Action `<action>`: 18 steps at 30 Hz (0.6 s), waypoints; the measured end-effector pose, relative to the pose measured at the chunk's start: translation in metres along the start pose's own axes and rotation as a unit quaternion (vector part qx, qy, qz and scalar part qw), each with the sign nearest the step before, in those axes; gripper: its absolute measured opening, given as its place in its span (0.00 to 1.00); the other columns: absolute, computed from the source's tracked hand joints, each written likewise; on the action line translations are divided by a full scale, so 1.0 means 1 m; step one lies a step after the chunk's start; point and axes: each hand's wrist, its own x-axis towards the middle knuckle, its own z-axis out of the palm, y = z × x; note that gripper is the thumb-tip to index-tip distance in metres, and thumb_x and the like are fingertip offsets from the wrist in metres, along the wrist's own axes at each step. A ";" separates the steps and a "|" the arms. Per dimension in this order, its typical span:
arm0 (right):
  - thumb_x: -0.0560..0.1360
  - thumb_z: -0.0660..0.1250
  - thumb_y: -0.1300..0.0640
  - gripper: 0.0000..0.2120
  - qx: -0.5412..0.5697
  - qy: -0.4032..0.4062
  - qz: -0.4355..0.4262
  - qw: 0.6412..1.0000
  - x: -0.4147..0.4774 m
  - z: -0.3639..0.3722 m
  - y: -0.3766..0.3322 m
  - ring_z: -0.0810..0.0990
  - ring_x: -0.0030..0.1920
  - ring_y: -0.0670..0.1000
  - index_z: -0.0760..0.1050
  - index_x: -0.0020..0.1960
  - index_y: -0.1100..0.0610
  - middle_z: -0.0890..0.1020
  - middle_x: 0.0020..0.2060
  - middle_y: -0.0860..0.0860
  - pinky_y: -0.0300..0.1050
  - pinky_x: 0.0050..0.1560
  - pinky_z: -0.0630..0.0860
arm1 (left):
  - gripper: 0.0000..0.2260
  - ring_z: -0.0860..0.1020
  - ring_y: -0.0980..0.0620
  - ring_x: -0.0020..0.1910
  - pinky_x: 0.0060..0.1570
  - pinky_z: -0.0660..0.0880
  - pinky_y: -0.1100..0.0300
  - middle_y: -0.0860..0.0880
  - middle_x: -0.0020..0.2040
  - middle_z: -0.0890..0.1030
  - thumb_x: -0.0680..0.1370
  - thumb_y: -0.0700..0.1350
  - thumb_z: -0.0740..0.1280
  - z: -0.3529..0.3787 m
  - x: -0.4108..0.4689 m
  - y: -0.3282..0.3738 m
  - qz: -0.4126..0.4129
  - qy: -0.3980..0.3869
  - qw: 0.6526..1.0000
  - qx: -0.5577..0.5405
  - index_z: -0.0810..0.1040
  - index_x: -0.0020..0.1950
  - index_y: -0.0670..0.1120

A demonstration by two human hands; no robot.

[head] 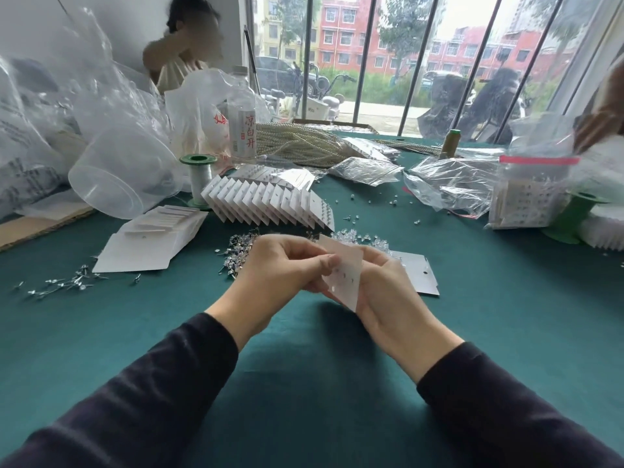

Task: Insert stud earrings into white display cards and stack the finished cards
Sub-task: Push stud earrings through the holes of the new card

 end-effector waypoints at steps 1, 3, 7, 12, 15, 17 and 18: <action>0.71 0.68 0.64 0.08 -0.064 0.034 -0.050 0.996 0.000 0.001 0.001 0.79 0.35 0.49 0.79 0.36 0.54 0.81 0.33 0.52 0.48 0.41 0.78 | 0.06 0.78 0.54 0.27 0.29 0.76 0.65 0.43 0.32 0.82 0.70 0.41 0.72 0.001 0.000 0.000 -0.025 -0.004 0.999 -0.021 0.82 0.39 0.37; 0.72 0.68 0.61 0.09 -0.243 0.087 -0.181 0.949 0.000 0.001 0.003 0.79 0.36 0.45 0.77 0.35 0.52 0.80 0.32 0.46 0.41 0.41 0.75 | 0.16 0.80 0.51 0.28 0.29 0.77 0.63 0.40 0.33 0.82 0.68 0.51 0.71 0.000 0.001 0.000 -0.093 -0.010 0.992 -0.082 0.82 0.39 0.36; 0.71 0.67 0.63 0.03 -0.398 0.079 -0.315 0.858 0.001 0.003 0.008 0.73 0.42 0.40 0.77 0.41 0.56 0.77 0.40 0.47 0.31 0.44 0.70 | 0.20 0.81 0.48 0.31 0.30 0.78 0.62 0.38 0.36 0.83 0.63 0.51 0.73 -0.006 0.001 0.000 -0.178 -0.037 0.975 -0.125 0.82 0.43 0.34; 0.73 0.65 0.62 0.06 -0.393 0.044 -0.313 0.864 0.006 0.001 0.006 0.75 0.49 0.43 0.79 0.48 0.56 0.77 0.47 0.47 0.31 0.53 0.69 | 0.04 0.80 0.50 0.25 0.24 0.77 0.62 0.41 0.29 0.82 0.72 0.36 0.67 -0.010 0.002 0.002 -0.243 -0.005 0.962 -0.121 0.79 0.40 0.34; 0.74 0.64 0.63 0.09 -0.400 0.057 -0.292 0.867 0.013 -0.012 -0.007 0.77 0.52 0.45 0.79 0.52 0.57 0.79 0.49 0.47 0.35 0.55 0.71 | 0.03 0.80 0.48 0.23 0.21 0.76 0.61 0.41 0.25 0.80 0.75 0.34 0.64 -0.017 0.007 0.000 -0.251 0.067 0.959 -0.109 0.75 0.42 0.34; 0.73 0.64 0.62 0.08 -0.509 0.084 -0.241 0.822 0.019 -0.030 -0.015 0.78 0.50 0.49 0.79 0.51 0.57 0.81 0.48 0.50 0.34 0.52 0.70 | 0.05 0.80 0.47 0.22 0.19 0.75 0.61 0.41 0.24 0.80 0.77 0.36 0.63 -0.024 0.009 0.000 -0.253 0.106 0.953 -0.128 0.73 0.42 0.35; 0.73 0.64 0.62 0.08 -0.561 0.085 -0.207 0.797 0.022 -0.038 -0.018 0.78 0.49 0.50 0.80 0.50 0.57 0.82 0.48 0.52 0.37 0.52 0.70 | 0.05 0.80 0.47 0.22 0.18 0.74 0.61 0.41 0.25 0.80 0.77 0.37 0.62 -0.026 0.010 0.000 -0.254 0.120 0.950 -0.137 0.72 0.42 0.36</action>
